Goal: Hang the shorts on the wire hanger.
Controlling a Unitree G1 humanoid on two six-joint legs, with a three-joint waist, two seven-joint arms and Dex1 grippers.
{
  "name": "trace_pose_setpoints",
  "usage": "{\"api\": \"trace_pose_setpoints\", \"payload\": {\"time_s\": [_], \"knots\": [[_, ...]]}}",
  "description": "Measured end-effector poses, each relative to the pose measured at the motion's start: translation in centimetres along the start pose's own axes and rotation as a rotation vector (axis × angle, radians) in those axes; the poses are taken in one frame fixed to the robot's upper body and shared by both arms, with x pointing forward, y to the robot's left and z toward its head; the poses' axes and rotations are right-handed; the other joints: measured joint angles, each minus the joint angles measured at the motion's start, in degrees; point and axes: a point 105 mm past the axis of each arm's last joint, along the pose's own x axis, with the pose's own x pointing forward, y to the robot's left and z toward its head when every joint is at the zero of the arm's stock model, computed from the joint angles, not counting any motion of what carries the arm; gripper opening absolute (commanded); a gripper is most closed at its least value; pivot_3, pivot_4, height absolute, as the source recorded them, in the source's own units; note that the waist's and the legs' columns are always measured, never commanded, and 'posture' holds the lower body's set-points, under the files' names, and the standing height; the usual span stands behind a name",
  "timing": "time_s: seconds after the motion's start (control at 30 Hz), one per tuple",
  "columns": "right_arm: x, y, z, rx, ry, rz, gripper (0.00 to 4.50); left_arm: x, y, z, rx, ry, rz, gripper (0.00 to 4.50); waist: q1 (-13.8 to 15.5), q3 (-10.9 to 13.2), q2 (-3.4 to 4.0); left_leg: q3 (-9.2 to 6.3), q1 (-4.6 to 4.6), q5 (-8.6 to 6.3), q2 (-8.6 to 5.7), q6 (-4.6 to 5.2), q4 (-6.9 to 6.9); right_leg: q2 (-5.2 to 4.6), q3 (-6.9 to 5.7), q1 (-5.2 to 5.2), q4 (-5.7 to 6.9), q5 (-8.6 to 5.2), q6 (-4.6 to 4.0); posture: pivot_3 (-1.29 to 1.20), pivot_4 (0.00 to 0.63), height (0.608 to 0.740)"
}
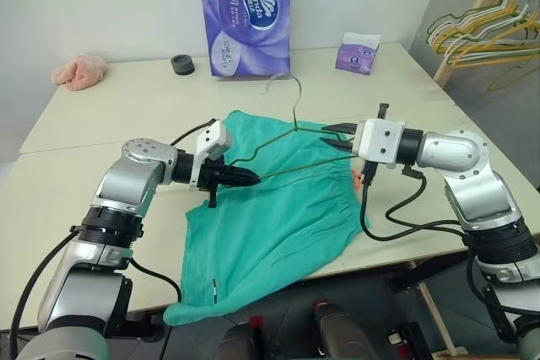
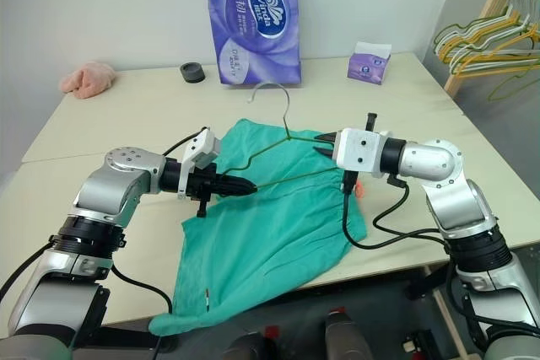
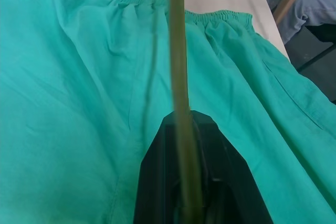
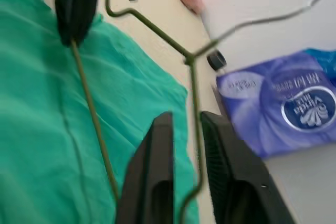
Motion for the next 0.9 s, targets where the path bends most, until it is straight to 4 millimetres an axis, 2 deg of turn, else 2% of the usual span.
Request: {"api": "trace_pose_setpoints", "payload": {"time_s": [0.17, 0.27, 0.4, 0.57, 0.67, 0.8, 0.9], "knots": [[-1.5, 1.0, -0.7, 0.103, 0.056, 0.066, 3.48, -0.1, -0.2, -0.1, 0.069, 0.023, 0.020, 0.00, 0.2, 0.0, 0.00, 0.01, -0.01, 0.00, -0.01, 0.00, 0.00, -0.04, 0.00, 0.01, -0.03, 0.00, 0.00, -0.22, 0.115, 0.740], [-3.4, 0.2, -1.9, 0.208, 0.143, 0.042, 4.48, -0.6, -0.6, -1.0, 0.165, 0.110, 0.018, 0.00, 0.2, 0.0, 0.01, 0.00, -0.01, -0.01, -0.01, 0.00, -0.01, -0.05, 0.00, 0.01, -0.04, 0.00, 0.00, -0.22, 0.115, 0.740], [-4.9, 0.2, -1.8, 0.386, 0.195, 0.060, 4.48, -1.0, -0.8, -1.7, 0.300, 0.210, 0.019, 0.00, 0.3, 0.0, 0.02, 0.00, -0.01, -0.02, 0.01, 0.01, -0.02, -0.06, -0.01, 0.01, -0.05, 0.00, -0.01, -0.22, 0.117, 0.740], [-4.6, 3.0, -1.2, 0.541, 0.240, 0.212, 4.48, -0.6, -1.0, -0.7, 0.344, 0.196, 0.011, 0.00, 0.3, 0.0, 0.02, 0.01, -0.06, -0.05, 0.00, 0.07, 0.00, -0.06, -0.03, 0.01, -0.07, -0.01, 0.01, -0.22, 0.117, 0.740], [-4.0, 4.7, -2.1, 0.582, 0.297, 0.270, 4.48, -0.4, -1.2, 0.0, 0.357, 0.188, 0.007, 0.00, 0.3, 0.0, 0.02, 0.01, -0.07, -0.05, 0.00, 0.07, 0.01, -0.06, -0.04, 0.01, -0.07, -0.01, 0.01, -0.21, 0.116, 0.740], [-2.9, 6.1, -4.6, 0.611, 0.388, 0.275, 4.48, -0.2, -1.6, 0.8, 0.362, 0.173, -0.006, 0.00, 0.3, 0.0, 0.02, 0.02, -0.10, -0.05, 0.00, 0.07, 0.01, -0.05, -0.03, -0.03, -0.06, -0.01, 0.02, -0.20, 0.115, 0.740], [-2.4, 6.1, -5.3, 0.606, 0.411, 0.275, 3.86, -0.2, -1.7, 0.9, 0.365, 0.175, -0.008, 0.00, 0.3, 0.0, 0.02, 0.01, -0.22, -0.05, 0.00, 0.07, 0.04, -0.05, -0.05, -0.12, -0.04, -0.01, 0.01, -0.20, 0.112, 0.740]]}}
